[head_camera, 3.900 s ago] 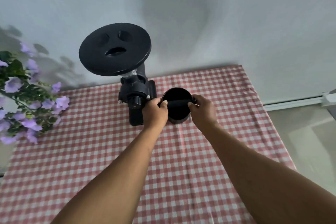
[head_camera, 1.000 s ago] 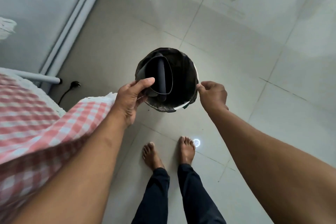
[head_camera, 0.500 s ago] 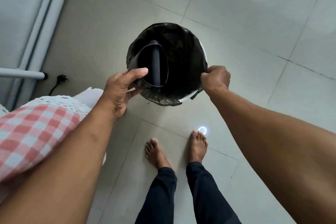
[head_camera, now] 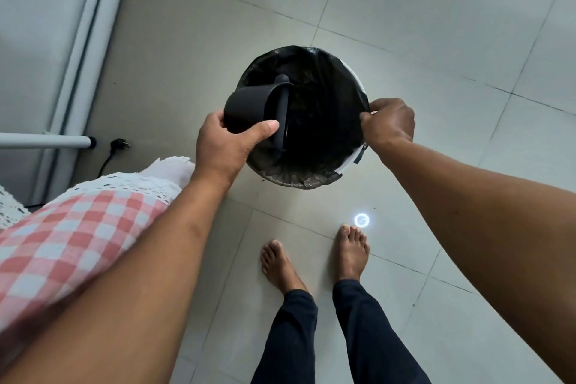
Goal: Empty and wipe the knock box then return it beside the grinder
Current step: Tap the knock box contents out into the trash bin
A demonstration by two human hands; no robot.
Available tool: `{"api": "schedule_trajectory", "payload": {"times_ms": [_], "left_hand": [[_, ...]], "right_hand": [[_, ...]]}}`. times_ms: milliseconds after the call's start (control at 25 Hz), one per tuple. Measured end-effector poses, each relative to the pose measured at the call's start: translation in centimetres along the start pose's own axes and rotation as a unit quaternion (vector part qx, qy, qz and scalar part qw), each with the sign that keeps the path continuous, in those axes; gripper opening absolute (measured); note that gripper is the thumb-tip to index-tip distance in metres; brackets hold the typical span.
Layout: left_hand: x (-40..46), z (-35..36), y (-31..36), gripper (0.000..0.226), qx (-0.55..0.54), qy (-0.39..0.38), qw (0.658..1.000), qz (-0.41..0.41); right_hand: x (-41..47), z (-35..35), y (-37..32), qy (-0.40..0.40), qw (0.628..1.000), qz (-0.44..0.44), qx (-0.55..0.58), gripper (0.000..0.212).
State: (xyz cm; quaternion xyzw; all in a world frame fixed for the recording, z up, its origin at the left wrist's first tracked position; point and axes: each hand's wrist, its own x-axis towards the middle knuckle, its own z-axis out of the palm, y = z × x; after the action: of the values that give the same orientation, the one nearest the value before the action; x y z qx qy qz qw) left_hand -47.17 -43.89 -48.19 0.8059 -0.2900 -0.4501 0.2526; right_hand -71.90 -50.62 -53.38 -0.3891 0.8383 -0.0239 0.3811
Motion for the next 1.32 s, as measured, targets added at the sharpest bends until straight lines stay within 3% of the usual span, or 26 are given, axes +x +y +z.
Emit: {"api": "schedule_trajectory", "payload": {"times_ms": [120,320,880,1080,1320], "left_hand": [[-0.2,1.0,-0.2,0.108,0.136,0.043,0.986,0.085],[-1.8,2.5,0.1,0.121,0.151,0.090,0.976,0.127],[-3.3,2.7,0.5,0.118,0.220,0.140,0.938,0.228],[-4.2,3.0,0.7,0.115,0.277,0.175,0.896,0.300],[-4.3,3.1,0.3,0.111,0.299,0.235,0.866,0.324]], "right_hand": [[0.3,-0.2,0.3,-0.004,1.000,0.000,0.008,0.016],[1.1,-0.2,0.4,-0.011,1.000,0.003,0.019,0.011],[2.1,0.1,1.0,-0.028,0.998,0.020,0.061,0.011],[2.0,0.0,0.8,-0.025,0.997,0.026,0.064,0.013],[2.1,0.0,0.9,-0.025,0.998,0.023,0.055,0.008]]}}
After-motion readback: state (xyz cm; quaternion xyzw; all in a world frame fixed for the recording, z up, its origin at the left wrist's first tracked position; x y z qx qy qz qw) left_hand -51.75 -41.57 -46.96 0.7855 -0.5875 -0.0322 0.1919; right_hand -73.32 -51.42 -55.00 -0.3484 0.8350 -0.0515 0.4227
